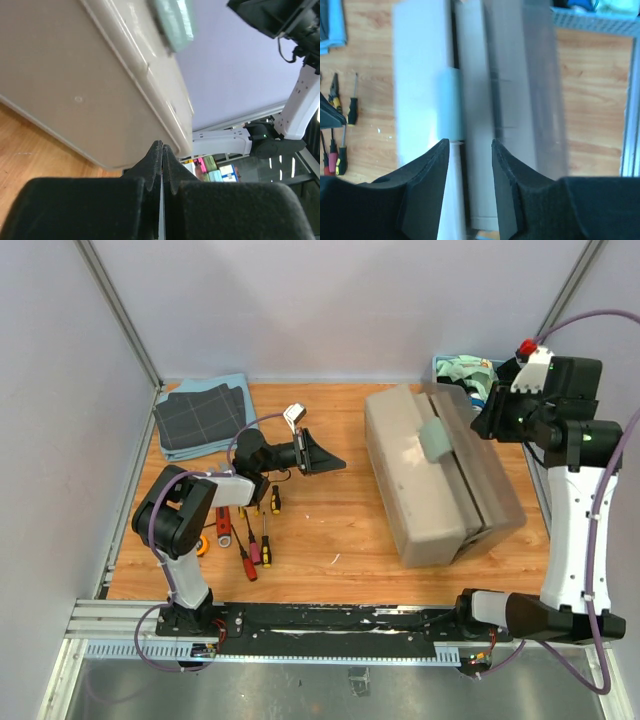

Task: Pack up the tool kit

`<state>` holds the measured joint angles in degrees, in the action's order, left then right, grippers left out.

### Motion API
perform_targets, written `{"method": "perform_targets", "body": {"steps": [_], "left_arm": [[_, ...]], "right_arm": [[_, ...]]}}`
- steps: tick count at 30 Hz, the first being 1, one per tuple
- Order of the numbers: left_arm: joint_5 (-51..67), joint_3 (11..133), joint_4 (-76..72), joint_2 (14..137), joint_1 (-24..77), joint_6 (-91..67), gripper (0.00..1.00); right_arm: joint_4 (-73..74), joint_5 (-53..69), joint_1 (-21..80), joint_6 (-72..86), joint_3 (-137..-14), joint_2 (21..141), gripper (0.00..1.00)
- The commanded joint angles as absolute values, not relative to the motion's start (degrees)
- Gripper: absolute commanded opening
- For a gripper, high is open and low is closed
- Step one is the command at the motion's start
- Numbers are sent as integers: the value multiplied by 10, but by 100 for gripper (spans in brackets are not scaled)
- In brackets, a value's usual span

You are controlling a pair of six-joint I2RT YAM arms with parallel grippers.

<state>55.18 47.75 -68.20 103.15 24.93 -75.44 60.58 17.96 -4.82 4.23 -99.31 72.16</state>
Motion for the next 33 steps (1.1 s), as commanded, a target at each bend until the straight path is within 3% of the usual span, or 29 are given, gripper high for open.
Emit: {"method": "perform_targets", "body": {"steps": [1, 10, 17, 28, 31, 33], "left_arm": [[554, 489, -682, 1033, 248, -733, 0], [539, 521, -620, 1017, 249, -694, 0], [536, 527, -588, 1003, 249, -678, 0], [508, 588, -503, 986, 260, -666, 1], [462, 634, -395, 969, 284, -602, 13], [416, 671, -303, 959, 305, -550, 32]], "right_arm": [[626, 171, -19, 51, -1053, 730, 43], [547, 167, 14, 70, -914, 715, 53], [551, 140, 14, 43, -913, 747, 57], [616, 216, 14, 42, -886, 726, 60], [631, 182, 12, 35, -885, 706, 61], [644, 174, 7, 28, -890, 703, 61]]}}
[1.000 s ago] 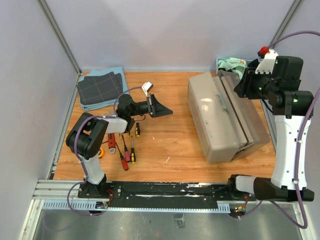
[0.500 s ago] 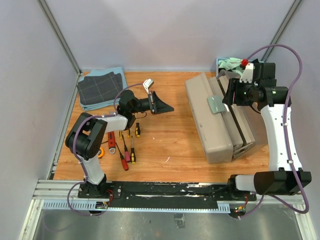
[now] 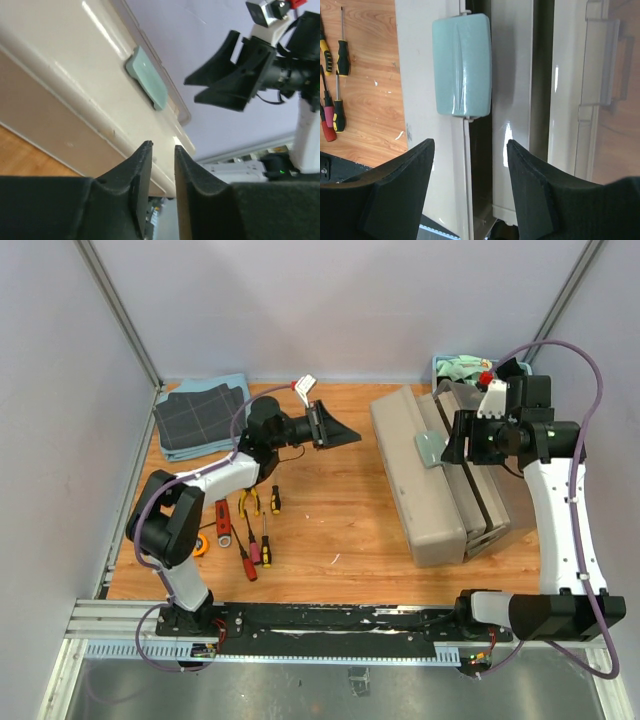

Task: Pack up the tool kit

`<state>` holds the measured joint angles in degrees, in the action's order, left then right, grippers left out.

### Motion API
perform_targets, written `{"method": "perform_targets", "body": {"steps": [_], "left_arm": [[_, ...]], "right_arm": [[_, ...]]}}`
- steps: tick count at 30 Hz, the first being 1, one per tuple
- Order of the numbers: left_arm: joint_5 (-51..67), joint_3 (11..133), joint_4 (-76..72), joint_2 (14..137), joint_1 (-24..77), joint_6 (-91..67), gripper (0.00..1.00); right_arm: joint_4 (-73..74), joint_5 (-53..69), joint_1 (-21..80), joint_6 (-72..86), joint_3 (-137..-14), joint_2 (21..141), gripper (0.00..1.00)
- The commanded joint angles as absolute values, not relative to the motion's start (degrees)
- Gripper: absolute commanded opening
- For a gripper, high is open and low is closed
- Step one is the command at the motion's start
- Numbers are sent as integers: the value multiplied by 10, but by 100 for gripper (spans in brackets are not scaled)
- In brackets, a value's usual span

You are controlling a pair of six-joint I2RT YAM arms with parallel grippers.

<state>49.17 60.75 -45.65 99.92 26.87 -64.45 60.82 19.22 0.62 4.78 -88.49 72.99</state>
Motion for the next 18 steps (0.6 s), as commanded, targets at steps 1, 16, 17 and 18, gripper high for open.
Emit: {"method": "perform_targets", "body": {"steps": [1, 16, 17, 18], "left_arm": [[391, 688, -253, 958, 316, -531, 42], [278, 777, -76, 965, 361, -462, 69], [278, 778, -75, 965, 361, -462, 69], [278, 777, -75, 965, 361, -462, 69]], "right_arm": [[650, 180, 5, 25, -892, 702, 62], [702, 298, -3, -7, -802, 678, 64], [701, 307, -5, -9, -794, 678, 64], [698, 320, -6, -9, -787, 678, 64]]}}
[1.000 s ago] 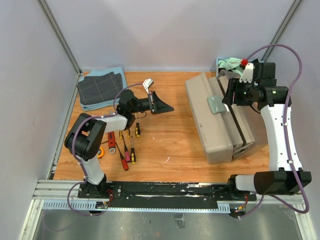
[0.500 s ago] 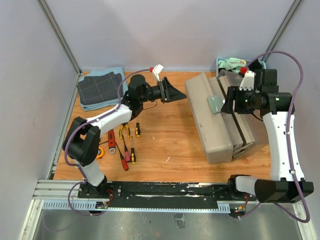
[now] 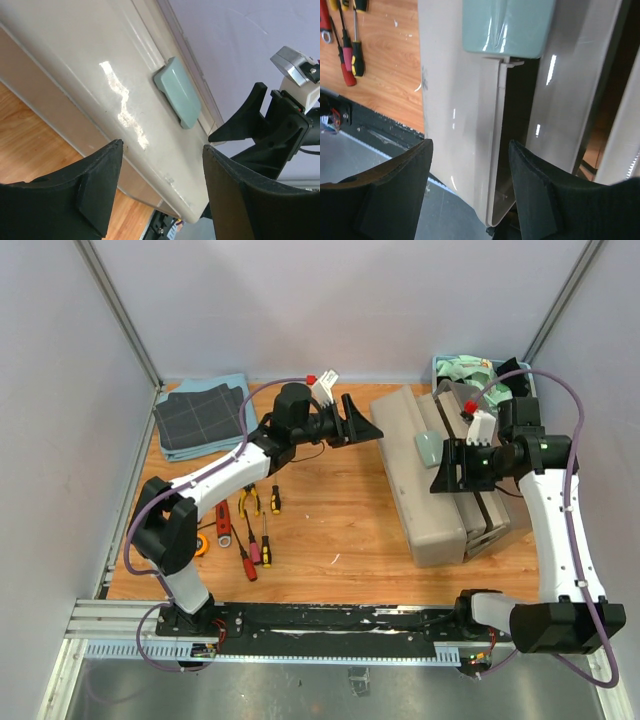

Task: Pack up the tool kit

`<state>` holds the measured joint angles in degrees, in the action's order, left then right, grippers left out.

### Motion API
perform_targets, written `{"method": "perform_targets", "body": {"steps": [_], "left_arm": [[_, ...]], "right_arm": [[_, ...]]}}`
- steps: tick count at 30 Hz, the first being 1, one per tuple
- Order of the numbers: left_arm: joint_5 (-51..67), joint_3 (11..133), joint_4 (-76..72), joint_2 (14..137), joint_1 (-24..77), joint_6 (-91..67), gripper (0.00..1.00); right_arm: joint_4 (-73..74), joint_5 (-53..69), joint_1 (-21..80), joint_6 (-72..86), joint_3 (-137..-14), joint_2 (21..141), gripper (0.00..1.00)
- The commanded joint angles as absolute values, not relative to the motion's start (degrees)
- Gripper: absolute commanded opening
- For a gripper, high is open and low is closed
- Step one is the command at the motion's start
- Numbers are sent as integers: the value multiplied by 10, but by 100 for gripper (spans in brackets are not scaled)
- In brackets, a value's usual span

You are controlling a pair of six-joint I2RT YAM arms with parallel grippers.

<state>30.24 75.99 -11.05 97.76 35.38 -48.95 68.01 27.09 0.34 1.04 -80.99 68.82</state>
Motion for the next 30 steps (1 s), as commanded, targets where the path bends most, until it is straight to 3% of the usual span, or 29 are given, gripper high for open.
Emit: {"method": "perform_targets", "body": {"steps": [1, 7, 8, 10, 12, 21, 30], "left_arm": [[278, 778, -74, 966, 362, -462, 69], [279, 778, -71, 969, 362, -458, 69], [279, 777, -72, 969, 362, -457, 69], [279, 774, -72, 968, 362, -453, 69], [278, 770, -71, 966, 362, -448, 69], [260, 785, -50, 970, 361, -421, 68], [230, 836, -8, 986, 360, -387, 68]], "right_arm": [[696, 338, -8, -8, -780, 680, 64], [679, 396, -8, -4, -738, 688, 55], [676, 399, -8, -2, -734, 687, 48], [672, 402, -8, 0, -732, 689, 22], [672, 397, -8, 3, -742, 690, 2], [676, 326, 26, 8, -827, 691, 1], [654, 160, 201, 62, -880, 725, 1]]}}
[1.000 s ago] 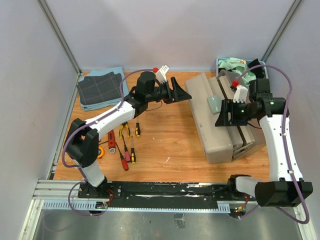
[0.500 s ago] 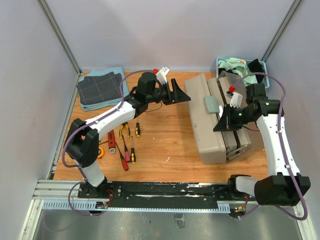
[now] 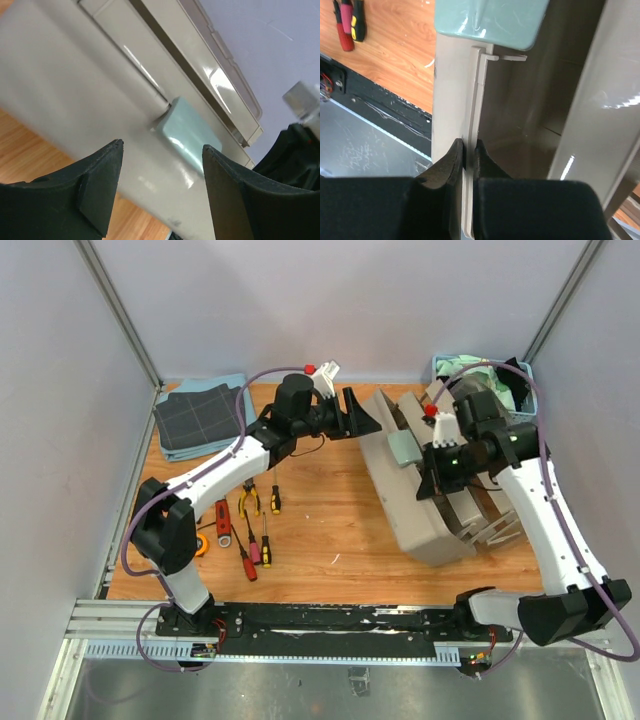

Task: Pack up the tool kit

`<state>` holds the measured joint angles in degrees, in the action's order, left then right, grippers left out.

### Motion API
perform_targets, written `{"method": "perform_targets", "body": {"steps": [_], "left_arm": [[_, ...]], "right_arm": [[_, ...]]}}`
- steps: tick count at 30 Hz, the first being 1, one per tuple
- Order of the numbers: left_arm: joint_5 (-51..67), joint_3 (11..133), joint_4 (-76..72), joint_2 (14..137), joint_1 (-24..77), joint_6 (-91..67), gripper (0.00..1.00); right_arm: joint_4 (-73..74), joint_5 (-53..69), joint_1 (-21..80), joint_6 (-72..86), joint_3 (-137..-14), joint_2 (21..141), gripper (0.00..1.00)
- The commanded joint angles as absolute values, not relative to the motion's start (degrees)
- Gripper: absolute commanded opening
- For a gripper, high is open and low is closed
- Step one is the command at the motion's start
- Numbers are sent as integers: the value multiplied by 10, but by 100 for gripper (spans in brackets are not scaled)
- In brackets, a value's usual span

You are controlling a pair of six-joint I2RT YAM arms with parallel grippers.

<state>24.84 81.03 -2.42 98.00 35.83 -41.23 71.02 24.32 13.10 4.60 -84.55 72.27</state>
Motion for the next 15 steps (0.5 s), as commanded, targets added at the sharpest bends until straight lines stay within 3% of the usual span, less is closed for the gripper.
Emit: {"method": "perform_targets", "body": {"steps": [1, 15], "left_arm": [[229, 836, -7, 985, 359, -385, 68], [218, 782, 29, 937, 310, -351, 68]], "right_arm": [[647, 145, 217, 69, -876, 728, 1], [533, 32, 359, 145, -801, 772, 1]]}}
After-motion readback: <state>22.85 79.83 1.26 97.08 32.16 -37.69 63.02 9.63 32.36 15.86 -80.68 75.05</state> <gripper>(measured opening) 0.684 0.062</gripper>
